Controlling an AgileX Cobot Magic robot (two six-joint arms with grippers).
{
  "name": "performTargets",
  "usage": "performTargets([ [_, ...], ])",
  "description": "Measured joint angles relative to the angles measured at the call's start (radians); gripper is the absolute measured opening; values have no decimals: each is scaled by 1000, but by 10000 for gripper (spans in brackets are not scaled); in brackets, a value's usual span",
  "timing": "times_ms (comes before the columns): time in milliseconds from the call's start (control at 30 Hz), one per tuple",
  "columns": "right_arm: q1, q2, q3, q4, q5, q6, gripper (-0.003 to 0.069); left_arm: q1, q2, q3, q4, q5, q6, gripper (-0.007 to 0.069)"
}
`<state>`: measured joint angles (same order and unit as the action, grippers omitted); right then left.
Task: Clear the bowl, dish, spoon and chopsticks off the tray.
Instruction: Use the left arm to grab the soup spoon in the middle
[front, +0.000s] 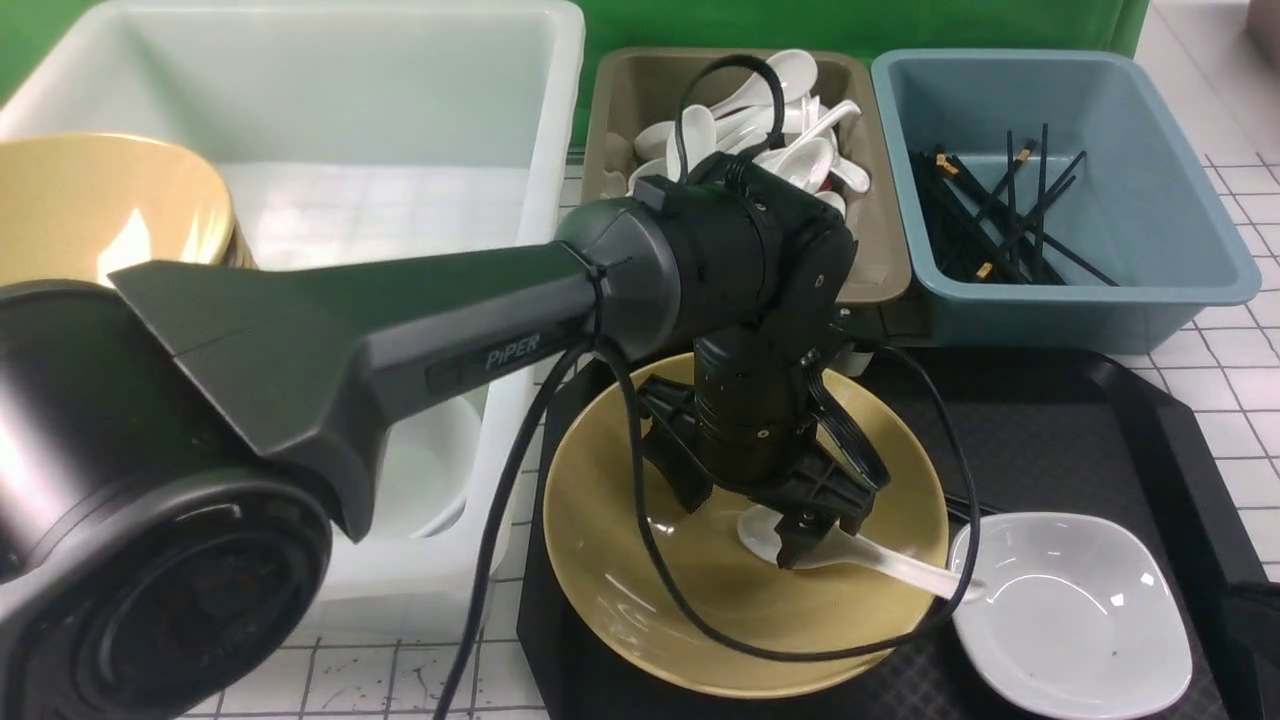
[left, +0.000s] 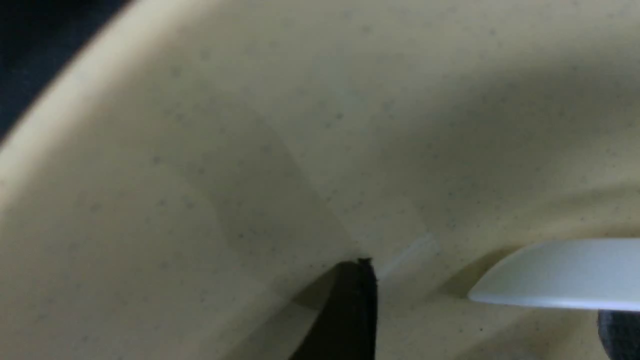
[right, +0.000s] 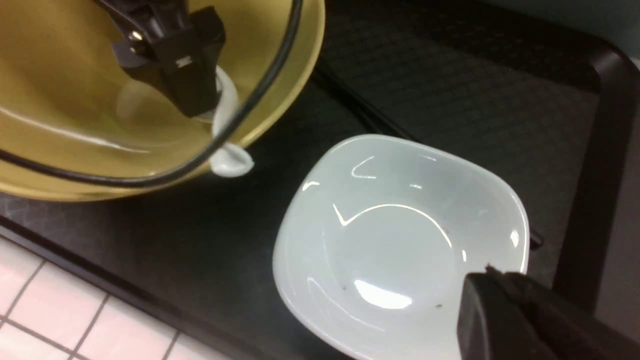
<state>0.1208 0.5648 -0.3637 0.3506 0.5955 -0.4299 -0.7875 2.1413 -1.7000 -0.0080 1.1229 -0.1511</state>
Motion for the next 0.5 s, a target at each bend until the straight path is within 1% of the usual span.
performTargets([
  [67,0,0,0,1,0,0,45,0,4,-2,-2,1,10,566],
  [133,0,0,0,4,0,0,47,0,9,-7,0,0,35,487],
  [167,0,0,0,4,0,0,47,0,10,-7,0,0,37,479],
  [233,0,0,0,4,0,0,47,0,12,-7,8,-1,65,367],
  [267,0,0,0,4,0,0,47,0,13,-7,8,-3,80,290],
  [300,0,0,0,4,0,0,47,0,14,-7,8,-3,91,232],
  [333,0,0,0,4,0,0,47,0,14,-7,8,-3,91,232],
  [400,0,0,0,4,0,0,48,-1,14,-7,8,-3,109,106],
  [467,0,0,0,4,0,0,48,-1,8,-7,18,-1,127,32],
  [500,0,0,0,4,0,0,48,-1,2,-7,23,-1,128,17],
])
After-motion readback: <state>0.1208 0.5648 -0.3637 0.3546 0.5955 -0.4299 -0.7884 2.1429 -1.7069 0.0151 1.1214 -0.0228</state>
